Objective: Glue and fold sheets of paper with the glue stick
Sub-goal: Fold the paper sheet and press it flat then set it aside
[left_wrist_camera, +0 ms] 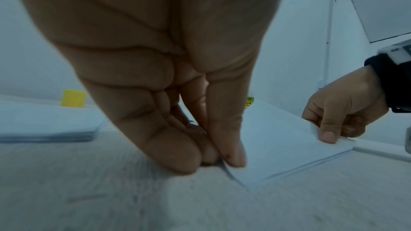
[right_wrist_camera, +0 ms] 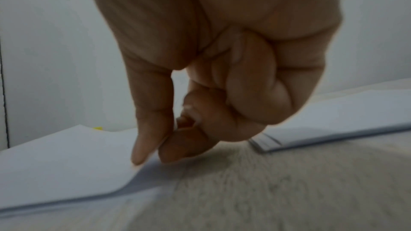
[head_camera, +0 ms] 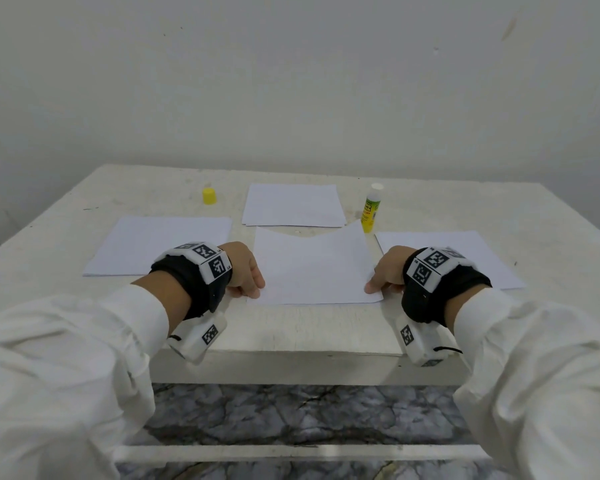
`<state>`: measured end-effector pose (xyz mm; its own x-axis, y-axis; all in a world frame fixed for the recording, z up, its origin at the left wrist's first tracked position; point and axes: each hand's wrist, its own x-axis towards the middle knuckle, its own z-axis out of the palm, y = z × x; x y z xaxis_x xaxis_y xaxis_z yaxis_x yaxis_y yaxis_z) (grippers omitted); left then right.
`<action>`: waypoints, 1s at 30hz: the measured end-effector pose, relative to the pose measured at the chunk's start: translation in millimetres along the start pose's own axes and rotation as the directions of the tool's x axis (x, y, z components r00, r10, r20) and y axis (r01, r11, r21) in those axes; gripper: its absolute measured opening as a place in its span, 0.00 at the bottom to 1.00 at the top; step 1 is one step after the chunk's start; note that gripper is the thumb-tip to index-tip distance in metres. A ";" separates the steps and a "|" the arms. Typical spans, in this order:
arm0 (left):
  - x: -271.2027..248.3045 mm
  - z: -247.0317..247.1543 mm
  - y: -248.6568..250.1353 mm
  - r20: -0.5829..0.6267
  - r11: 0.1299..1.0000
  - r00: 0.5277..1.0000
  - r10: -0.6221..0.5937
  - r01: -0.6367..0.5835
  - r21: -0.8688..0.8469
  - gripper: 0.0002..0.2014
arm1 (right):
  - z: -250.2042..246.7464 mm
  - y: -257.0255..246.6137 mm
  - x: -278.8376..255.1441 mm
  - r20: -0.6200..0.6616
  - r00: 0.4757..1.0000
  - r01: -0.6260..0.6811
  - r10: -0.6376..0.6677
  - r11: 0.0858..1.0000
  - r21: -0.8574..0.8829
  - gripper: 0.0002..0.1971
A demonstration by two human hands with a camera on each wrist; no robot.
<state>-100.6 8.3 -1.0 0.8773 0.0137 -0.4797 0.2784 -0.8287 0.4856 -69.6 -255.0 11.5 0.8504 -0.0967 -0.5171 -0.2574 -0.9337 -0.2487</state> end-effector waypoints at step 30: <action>38.6 -12.5 5.0 0.140 0.576 0.990 0.032 -0.133 0.806 0.58 | 51.2 -117.8 14.7 0.181 0.941 0.339 -0.286 0.788 -0.515 0.53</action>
<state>-60.5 11.7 -8.0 0.8228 -0.0915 -0.5609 -0.2711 -0.9306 -0.2460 -50.2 -128.7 -8.8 0.7909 0.2386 -0.5636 0.3212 -0.9457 0.0504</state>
